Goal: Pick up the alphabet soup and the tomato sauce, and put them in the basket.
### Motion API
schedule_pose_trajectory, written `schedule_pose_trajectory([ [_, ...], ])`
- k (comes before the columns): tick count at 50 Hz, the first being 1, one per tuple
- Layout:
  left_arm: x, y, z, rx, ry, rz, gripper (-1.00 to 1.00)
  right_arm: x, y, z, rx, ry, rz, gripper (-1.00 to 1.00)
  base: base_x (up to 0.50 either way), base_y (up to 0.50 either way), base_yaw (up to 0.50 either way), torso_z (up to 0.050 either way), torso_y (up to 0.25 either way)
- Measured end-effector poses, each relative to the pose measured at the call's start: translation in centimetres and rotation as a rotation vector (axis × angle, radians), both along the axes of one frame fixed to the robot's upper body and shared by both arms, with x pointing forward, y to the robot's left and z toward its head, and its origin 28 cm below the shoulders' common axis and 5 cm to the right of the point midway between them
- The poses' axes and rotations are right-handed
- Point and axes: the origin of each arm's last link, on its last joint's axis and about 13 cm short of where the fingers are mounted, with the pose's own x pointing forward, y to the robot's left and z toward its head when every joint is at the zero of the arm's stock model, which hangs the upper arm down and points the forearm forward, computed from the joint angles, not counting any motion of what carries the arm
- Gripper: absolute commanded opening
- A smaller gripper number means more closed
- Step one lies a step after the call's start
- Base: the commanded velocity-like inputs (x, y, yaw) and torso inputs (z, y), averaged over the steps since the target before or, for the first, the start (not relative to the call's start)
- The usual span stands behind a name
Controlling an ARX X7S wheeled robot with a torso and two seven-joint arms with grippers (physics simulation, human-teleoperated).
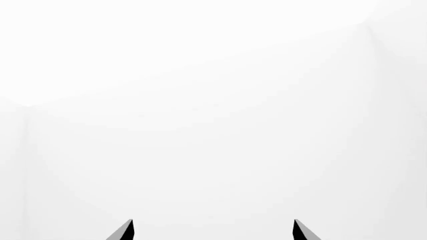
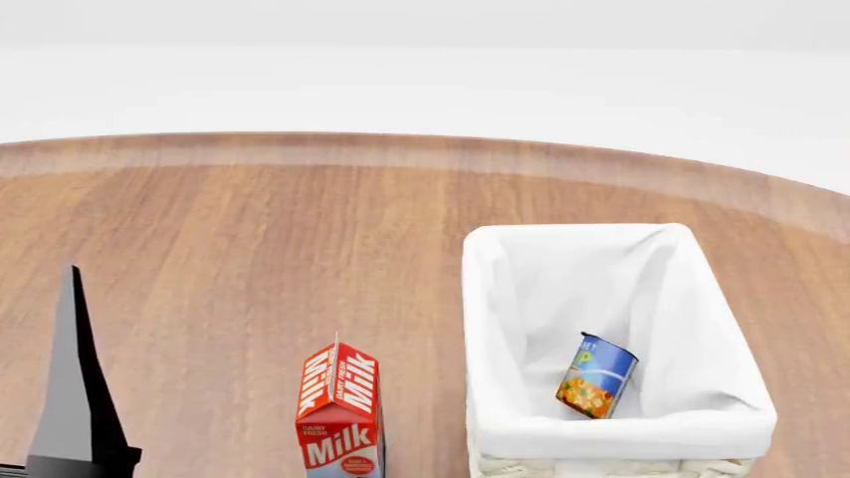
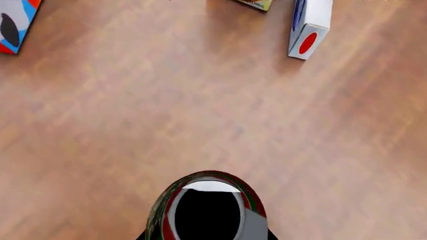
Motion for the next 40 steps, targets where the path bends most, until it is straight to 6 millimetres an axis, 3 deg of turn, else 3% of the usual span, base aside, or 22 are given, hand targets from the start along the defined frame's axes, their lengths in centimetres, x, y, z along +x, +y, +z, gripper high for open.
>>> schedule_pose_trajectory([
  [12, 0.0, 0.0, -0.1, 0.000, 0.001, 0.000, 1.00, 0.1, -0.1, 0.7, 0.015, -0.026, -0.001, -1.00, 0.00, 0.00, 0.00, 0.000, 0.000],
  [40, 0.1, 0.0, 0.0, 0.001, 0.002, -0.002, 1.00, 2.4, -1.0, 12.0, 0.171, -0.328, -0.018, -1.00, 0.00, 0.00, 0.00, 0.000, 0.000],
])
